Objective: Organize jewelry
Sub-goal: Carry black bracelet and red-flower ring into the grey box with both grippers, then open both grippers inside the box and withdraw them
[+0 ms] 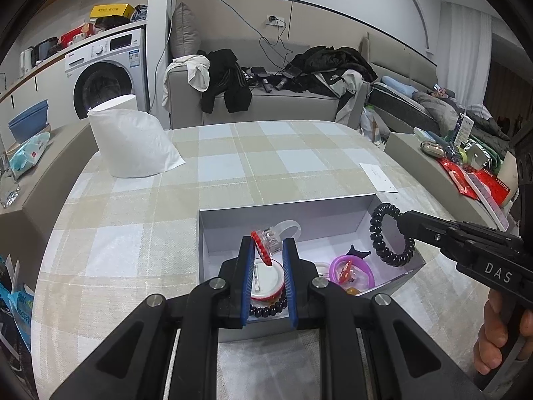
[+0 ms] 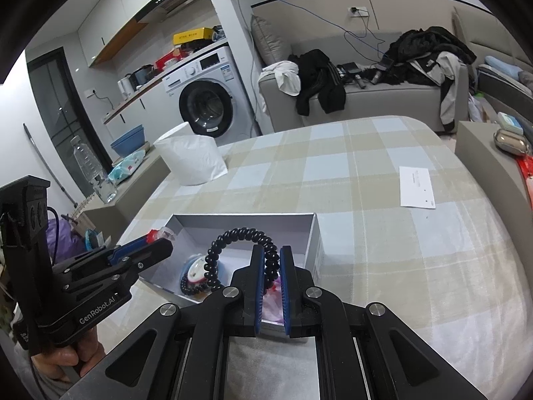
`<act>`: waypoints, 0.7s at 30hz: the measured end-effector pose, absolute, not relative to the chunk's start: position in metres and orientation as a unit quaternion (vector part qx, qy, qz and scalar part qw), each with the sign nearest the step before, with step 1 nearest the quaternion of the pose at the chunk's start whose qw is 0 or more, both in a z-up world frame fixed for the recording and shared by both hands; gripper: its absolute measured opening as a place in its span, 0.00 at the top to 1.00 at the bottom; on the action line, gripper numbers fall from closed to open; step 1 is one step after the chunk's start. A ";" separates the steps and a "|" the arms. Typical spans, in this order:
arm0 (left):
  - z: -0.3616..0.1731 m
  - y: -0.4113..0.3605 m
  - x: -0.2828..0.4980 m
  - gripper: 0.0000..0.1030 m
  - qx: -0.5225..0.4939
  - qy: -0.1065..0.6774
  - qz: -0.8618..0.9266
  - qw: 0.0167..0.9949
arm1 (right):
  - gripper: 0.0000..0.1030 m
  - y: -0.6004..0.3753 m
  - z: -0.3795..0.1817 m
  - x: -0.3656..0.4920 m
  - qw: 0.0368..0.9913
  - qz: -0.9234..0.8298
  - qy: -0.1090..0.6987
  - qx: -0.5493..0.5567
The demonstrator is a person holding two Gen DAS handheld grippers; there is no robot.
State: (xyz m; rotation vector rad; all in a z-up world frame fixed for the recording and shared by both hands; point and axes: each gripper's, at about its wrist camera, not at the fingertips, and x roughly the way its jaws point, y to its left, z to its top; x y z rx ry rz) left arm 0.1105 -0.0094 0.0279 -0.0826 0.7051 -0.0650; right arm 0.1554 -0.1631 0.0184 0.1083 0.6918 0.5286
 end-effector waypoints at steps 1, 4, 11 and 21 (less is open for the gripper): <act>0.027 -0.009 0.112 0.88 -0.042 0.346 -0.033 0.937 | 0.92 -0.162 0.017 0.156 0.905 0.255 0.336 0.053; 0.025 -0.012 0.114 0.88 -0.038 0.349 -0.038 0.936 | 0.92 -0.159 0.015 0.158 0.904 0.253 0.340 0.052; 0.018 -0.017 0.119 0.88 -0.031 0.360 -0.047 0.931 | 0.92 -0.151 0.009 0.162 0.898 0.260 0.351 0.049; 0.018 -0.018 0.117 0.87 -0.031 0.368 -0.053 0.928 | 0.89 -0.138 0.006 0.161 0.889 0.281 0.360 0.043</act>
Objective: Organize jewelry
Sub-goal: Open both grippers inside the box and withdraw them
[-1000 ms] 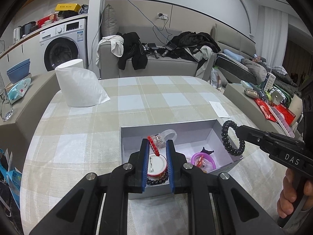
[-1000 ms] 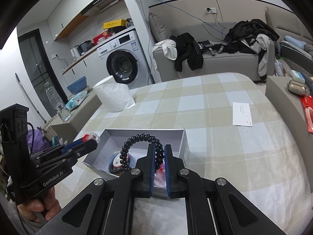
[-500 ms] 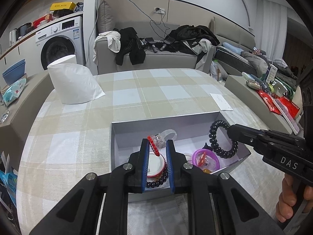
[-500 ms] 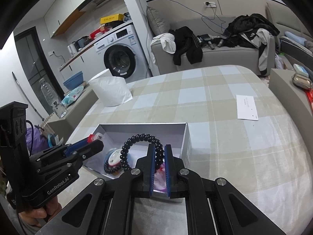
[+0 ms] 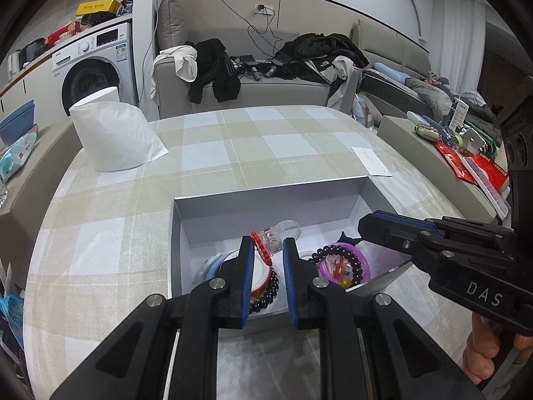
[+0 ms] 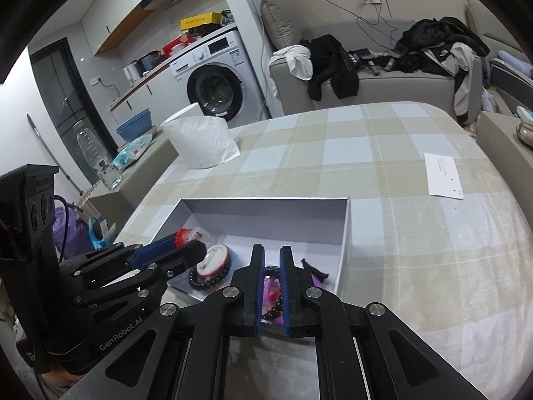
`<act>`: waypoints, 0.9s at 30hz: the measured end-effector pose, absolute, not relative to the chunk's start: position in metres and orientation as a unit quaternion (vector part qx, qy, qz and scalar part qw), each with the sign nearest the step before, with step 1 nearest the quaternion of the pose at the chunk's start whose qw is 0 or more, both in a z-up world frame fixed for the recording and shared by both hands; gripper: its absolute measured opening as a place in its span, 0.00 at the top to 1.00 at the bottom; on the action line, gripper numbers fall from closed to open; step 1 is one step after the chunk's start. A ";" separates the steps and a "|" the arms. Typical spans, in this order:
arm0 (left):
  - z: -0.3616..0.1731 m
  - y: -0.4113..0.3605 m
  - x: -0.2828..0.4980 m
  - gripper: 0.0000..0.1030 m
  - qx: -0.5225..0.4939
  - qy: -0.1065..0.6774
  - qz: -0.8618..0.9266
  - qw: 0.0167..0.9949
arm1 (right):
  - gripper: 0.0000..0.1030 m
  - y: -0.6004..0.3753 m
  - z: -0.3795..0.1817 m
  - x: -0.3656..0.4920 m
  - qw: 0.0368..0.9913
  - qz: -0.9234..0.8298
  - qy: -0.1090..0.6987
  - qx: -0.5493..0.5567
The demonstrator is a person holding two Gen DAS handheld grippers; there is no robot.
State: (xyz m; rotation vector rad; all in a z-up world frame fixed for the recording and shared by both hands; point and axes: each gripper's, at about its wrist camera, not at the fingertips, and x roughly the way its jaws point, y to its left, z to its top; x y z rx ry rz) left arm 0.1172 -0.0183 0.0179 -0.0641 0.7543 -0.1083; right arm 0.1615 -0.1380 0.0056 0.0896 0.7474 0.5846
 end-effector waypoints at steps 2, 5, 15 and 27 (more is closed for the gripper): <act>0.020 -0.018 0.115 0.85 -0.032 0.373 -0.054 0.926 | 0.89 -0.138 0.008 0.158 0.890 0.284 0.353 0.043; 0.023 -0.019 0.110 0.71 -0.031 0.377 -0.056 0.924 | 0.71 -0.141 0.015 0.152 0.895 0.283 0.344 0.037; 0.036 -0.012 0.072 0.07 -0.044 0.360 -0.044 0.931 | 0.00 -0.169 0.026 0.119 0.904 0.268 0.330 0.038; 0.003 -0.012 0.059 0.01 -0.072 0.407 -0.036 0.910 | 0.00 -0.169 -0.009 0.103 0.890 0.238 0.389 0.004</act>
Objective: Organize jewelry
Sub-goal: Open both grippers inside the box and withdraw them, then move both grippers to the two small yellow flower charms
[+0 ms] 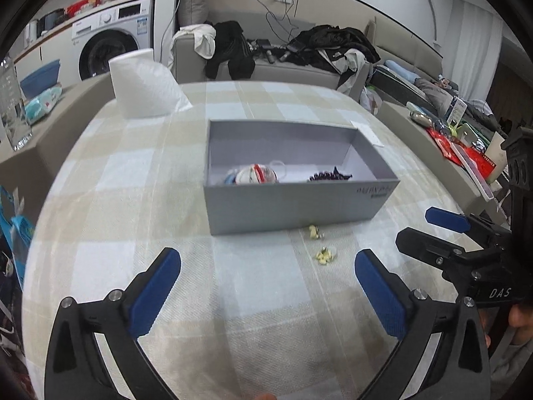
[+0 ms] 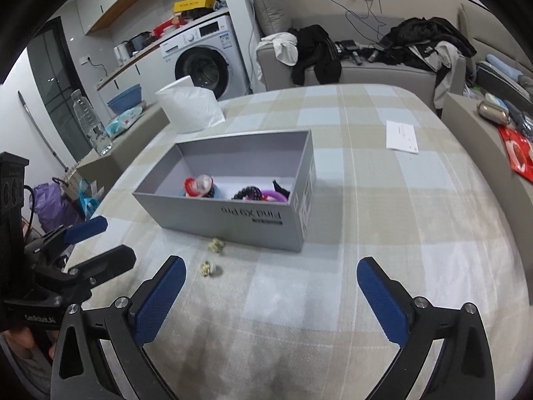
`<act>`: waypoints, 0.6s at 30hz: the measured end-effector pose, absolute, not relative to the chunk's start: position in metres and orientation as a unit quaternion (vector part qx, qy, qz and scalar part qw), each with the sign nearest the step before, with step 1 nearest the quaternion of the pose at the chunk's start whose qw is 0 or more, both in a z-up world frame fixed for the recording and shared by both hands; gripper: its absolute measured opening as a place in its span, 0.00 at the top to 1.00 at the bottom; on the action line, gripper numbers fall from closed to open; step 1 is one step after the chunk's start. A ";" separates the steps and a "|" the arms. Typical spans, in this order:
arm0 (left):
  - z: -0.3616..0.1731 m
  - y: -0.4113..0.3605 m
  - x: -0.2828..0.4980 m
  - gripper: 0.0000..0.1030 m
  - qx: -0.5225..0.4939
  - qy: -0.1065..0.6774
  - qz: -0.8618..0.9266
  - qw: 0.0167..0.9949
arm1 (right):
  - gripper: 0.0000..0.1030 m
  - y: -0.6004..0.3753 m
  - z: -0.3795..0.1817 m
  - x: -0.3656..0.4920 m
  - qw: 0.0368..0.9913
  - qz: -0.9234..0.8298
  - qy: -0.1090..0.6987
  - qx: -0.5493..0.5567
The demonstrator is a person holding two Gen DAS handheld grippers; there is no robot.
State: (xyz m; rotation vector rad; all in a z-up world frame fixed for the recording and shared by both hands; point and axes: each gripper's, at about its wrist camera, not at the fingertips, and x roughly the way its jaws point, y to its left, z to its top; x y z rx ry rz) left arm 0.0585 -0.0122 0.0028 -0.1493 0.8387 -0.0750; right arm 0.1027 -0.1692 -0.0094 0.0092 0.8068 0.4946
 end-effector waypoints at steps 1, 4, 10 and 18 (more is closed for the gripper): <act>0.000 -0.014 0.059 0.01 -0.073 0.411 -0.037 0.908 | 0.00 -0.169 -0.012 0.103 0.889 0.237 0.392 0.004; -0.009 -0.023 0.064 0.02 -0.067 0.425 -0.042 0.902 | 0.00 -0.170 -0.017 0.099 0.888 0.230 0.398 -0.007; -0.018 -0.033 0.070 0.27 -0.061 0.440 -0.081 0.892 | 0.00 -0.183 -0.023 0.098 0.888 0.222 0.402 -0.005; -0.021 -0.050 0.081 0.62 -0.033 0.451 -0.114 0.885 | 0.00 -0.202 -0.027 0.104 0.889 0.207 0.409 0.014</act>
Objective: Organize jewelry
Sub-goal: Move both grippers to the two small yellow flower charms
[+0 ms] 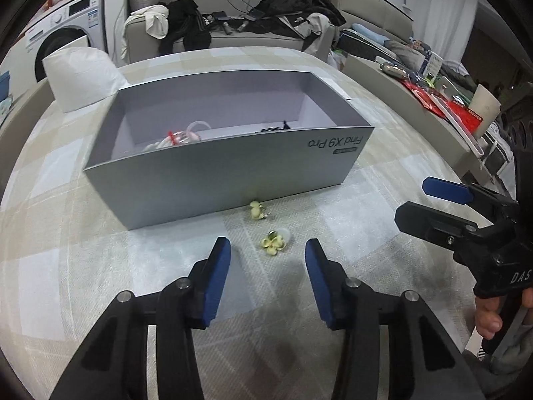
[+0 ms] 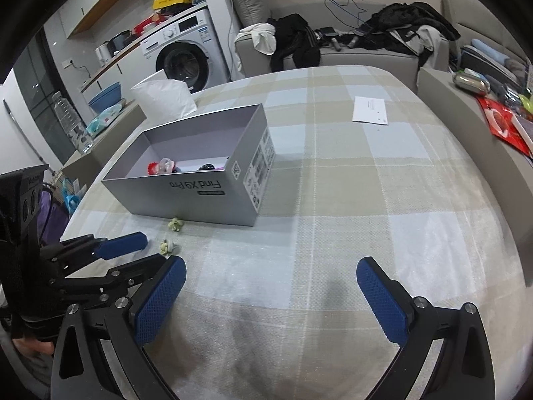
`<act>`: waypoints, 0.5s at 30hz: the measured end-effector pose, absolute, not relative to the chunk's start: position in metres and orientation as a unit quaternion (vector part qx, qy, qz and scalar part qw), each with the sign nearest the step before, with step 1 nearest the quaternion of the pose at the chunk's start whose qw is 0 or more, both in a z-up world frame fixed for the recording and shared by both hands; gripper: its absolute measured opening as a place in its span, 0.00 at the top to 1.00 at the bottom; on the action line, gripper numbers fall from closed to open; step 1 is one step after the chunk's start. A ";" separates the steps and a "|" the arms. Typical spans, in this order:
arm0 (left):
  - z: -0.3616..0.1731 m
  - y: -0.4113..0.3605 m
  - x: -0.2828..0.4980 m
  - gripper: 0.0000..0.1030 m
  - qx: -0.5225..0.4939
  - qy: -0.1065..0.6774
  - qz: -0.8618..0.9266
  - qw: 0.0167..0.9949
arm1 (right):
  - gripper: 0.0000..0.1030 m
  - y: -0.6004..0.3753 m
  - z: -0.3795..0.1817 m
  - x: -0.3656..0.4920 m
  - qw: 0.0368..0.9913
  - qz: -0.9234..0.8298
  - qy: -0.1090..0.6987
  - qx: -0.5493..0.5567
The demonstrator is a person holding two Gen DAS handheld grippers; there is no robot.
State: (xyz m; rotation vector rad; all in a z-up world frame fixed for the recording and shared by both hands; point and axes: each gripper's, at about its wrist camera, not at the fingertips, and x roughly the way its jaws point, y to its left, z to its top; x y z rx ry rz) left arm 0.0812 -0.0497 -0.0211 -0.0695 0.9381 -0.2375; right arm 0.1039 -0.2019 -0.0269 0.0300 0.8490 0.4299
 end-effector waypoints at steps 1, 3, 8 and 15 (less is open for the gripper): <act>-0.022 -0.050 0.082 0.65 -0.032 0.450 -0.115 0.885 | 0.00 -0.202 -0.026 0.104 0.889 0.208 0.408 0.015; -0.022 -0.052 0.084 0.74 -0.024 0.451 -0.116 0.885 | 0.00 -0.202 -0.024 0.103 0.890 0.209 0.405 0.013; -0.022 -0.051 0.084 0.87 -0.023 0.450 -0.119 0.885 | 0.00 -0.204 -0.024 0.104 0.889 0.212 0.405 0.016; -0.008 -0.043 0.069 0.87 -0.029 0.423 -0.116 0.898 | 0.00 -0.196 -0.023 0.106 0.885 0.225 0.407 0.015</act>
